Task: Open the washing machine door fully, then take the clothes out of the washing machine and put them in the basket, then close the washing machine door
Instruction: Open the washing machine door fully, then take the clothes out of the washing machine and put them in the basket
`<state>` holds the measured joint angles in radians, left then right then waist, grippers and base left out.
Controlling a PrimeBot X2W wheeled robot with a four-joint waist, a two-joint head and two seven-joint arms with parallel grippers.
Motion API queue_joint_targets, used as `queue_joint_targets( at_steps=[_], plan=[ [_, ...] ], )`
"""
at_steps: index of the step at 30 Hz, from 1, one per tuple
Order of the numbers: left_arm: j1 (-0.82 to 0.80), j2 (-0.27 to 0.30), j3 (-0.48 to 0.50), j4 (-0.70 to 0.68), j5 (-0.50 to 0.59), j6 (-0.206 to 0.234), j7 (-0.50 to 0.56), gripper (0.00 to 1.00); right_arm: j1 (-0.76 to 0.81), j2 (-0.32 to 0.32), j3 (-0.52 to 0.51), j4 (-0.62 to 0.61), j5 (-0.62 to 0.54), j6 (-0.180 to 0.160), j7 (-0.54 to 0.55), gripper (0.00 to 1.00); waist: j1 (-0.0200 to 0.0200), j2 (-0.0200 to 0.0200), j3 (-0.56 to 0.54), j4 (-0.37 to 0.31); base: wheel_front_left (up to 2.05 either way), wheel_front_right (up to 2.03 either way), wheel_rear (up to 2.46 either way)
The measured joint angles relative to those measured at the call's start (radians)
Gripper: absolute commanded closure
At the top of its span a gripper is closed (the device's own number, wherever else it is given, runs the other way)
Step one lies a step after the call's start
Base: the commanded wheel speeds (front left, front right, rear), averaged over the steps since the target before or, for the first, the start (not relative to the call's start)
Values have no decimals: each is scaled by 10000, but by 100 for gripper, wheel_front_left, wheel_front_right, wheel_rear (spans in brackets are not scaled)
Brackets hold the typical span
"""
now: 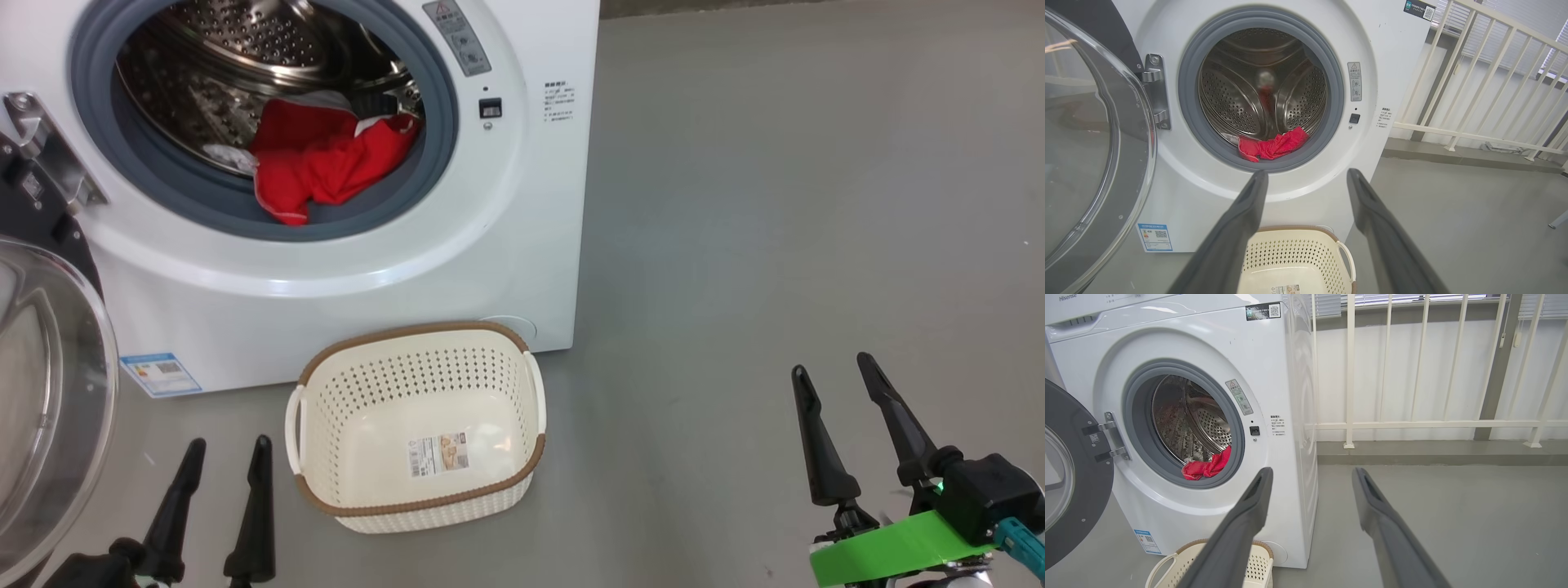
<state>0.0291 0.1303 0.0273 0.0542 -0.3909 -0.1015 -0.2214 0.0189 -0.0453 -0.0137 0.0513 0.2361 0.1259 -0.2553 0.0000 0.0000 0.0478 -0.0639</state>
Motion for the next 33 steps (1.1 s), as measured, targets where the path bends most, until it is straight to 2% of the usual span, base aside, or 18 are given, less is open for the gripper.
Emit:
queue_joint_targets(
  at_steps=[15,22,33],
  plan=[
    [380,54,-98,-247,29,167,102,0,438,33,-107,-201,-90,0,0,0,0,0,-328,70,0,0,0],
    [380,54,-136,-247,27,408,278,0,438,33,-102,-198,-90,0,0,0,0,0,-272,152,8,-8,0],
    [379,61,-182,-290,27,499,349,0,439,35,-59,-176,-90,0,0,0,0,0,-225,167,115,-115,0]
  ],
)
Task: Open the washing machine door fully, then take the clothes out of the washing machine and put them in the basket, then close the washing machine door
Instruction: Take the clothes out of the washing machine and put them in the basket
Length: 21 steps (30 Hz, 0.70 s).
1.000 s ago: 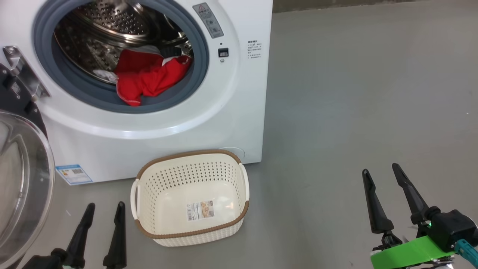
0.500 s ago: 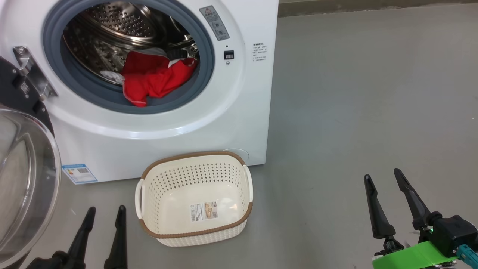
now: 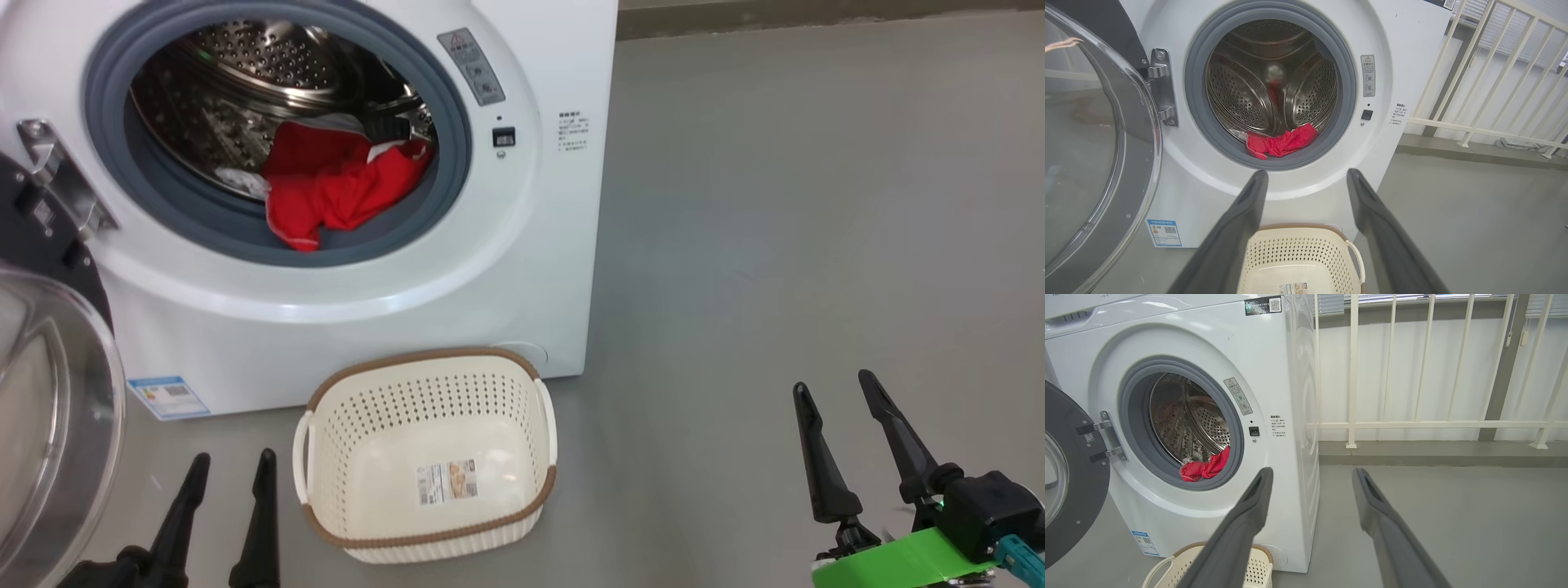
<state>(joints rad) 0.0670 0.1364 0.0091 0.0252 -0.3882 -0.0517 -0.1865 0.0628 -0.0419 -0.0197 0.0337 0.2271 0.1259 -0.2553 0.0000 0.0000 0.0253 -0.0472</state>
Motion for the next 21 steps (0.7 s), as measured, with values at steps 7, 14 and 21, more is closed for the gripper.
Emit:
queue_joint_targets(
  at_steps=[7,14,21],
  plan=[
    [-14,-52,113,-228,-201,69,-265,0,0,0,0,33,0,0,0,0,0,1,33,36,172,-172,0],
    [-13,-27,75,-230,-151,86,-303,0,-2,0,0,31,0,0,0,0,0,0,65,73,80,-80,0],
    [-14,-27,36,-222,-150,115,-366,0,-1,2,6,33,-15,0,0,0,0,0,89,115,5,-5,0]
  ],
)
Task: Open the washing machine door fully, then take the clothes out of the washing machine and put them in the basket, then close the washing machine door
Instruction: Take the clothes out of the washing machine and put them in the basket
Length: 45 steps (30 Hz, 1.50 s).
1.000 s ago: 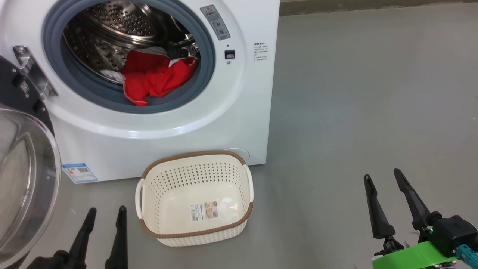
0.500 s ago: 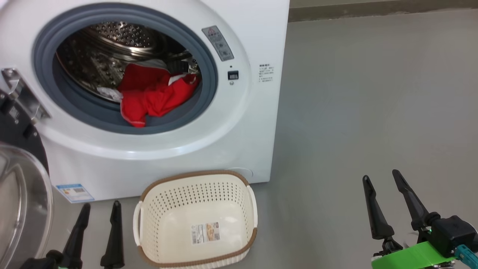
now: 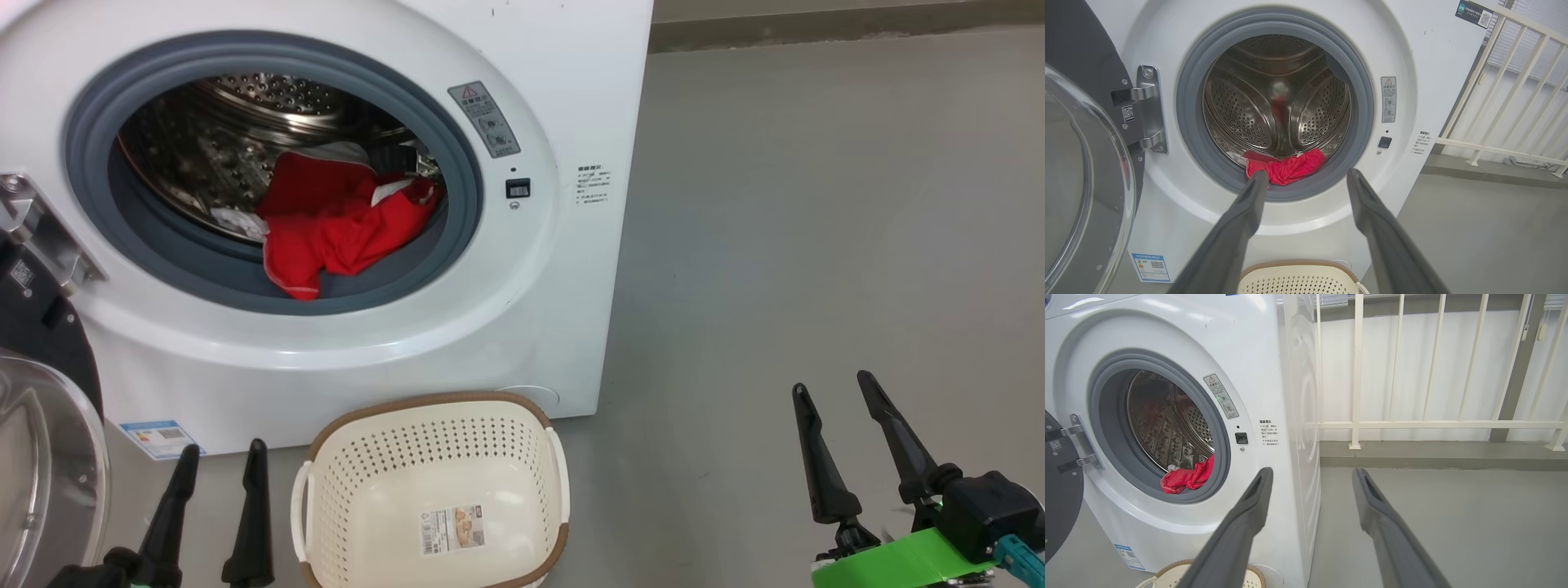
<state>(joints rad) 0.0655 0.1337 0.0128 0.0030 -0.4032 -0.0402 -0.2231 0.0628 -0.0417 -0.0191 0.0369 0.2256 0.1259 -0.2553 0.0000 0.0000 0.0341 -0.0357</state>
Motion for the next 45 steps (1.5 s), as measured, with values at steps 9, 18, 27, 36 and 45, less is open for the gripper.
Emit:
queue_joint_targets(
  at_steps=[9,18,27,36,45],
  plan=[
    [-6,-25,-12,94,-96,-2,-71,0,0,0,6,-12,-73,0,0,0,0,0,76,19,0,0,0],
    [-208,-19,-27,244,-257,-6,-69,0,-3,0,21,-109,-75,0,0,0,0,0,341,94,0,0,0],
    [-1210,-19,-84,426,-297,38,-63,0,-176,-2,73,-209,-75,0,0,0,1,0,947,243,0,0,0],
    [-2491,-50,-134,813,-314,59,-73,0,-634,-4,94,-278,-148,0,0,0,0,0,1682,402,0,0,0],
    [-4084,-35,-174,1425,-410,58,-73,0,-1210,-8,286,-341,-178,0,0,0,1,0,2581,514,0,0,0]
  ],
)
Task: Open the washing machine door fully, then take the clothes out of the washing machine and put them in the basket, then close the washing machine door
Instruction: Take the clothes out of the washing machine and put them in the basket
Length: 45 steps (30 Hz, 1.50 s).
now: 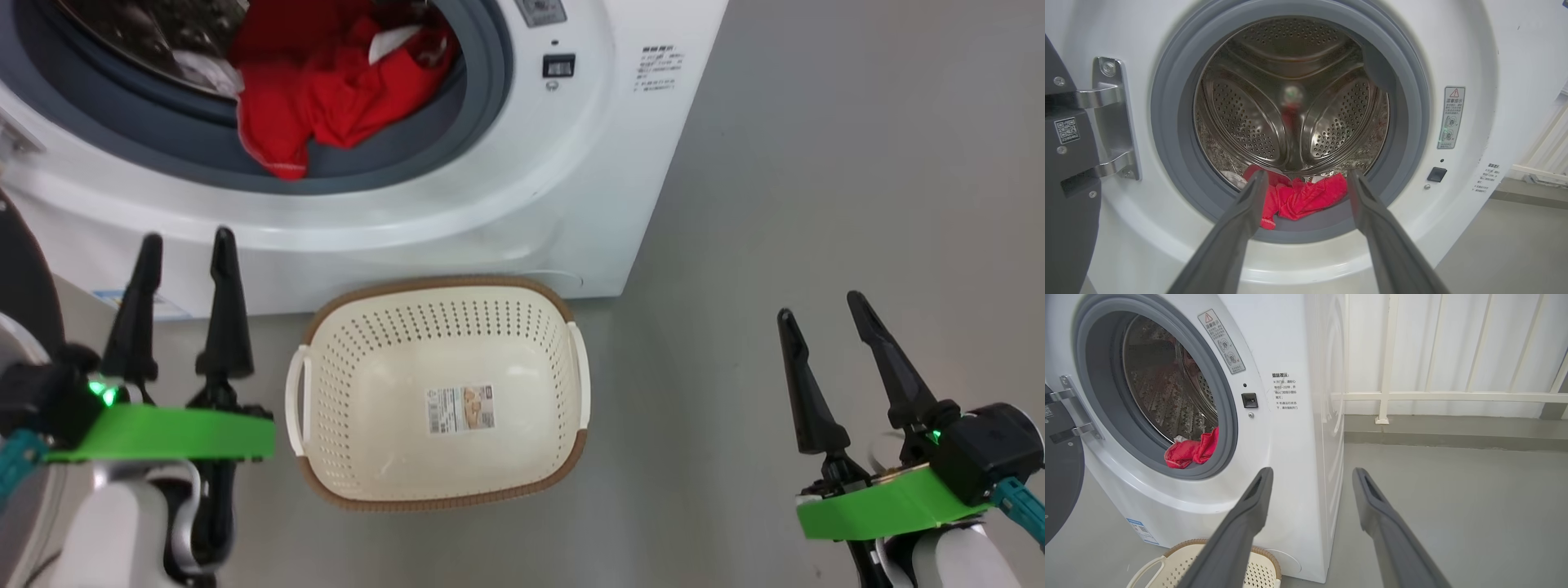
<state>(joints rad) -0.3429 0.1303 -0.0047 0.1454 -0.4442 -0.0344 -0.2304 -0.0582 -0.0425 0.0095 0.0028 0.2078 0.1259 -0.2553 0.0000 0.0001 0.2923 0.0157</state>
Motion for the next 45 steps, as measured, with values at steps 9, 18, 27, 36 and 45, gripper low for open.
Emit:
queue_joint_targets(
  at_steps=[9,18,27,36,45],
  plan=[
    [-1807,303,12,871,2,-15,-17,0,-552,-12,104,-63,-40,0,0,0,0,0,1032,-41,0,0,0],
    [-3341,316,4,1954,-4,-192,-96,0,-895,-21,171,-151,-238,0,-2,0,1,0,1783,-114,0,0,0],
    [-5119,836,-257,3306,585,196,397,0,-1191,-40,397,-199,-247,0,-2,0,0,0,2446,-315,0,0,0],
    [-6528,1300,-652,4558,1068,550,1544,0,-1455,-48,422,-305,-232,0,-2,0,0,0,2968,-715,0,0,0],
    [-7522,1758,-1281,5793,1806,786,2673,0,-1706,-50,671,-305,17,0,-2,0,0,0,3387,-975,0,0,0]
  ],
)
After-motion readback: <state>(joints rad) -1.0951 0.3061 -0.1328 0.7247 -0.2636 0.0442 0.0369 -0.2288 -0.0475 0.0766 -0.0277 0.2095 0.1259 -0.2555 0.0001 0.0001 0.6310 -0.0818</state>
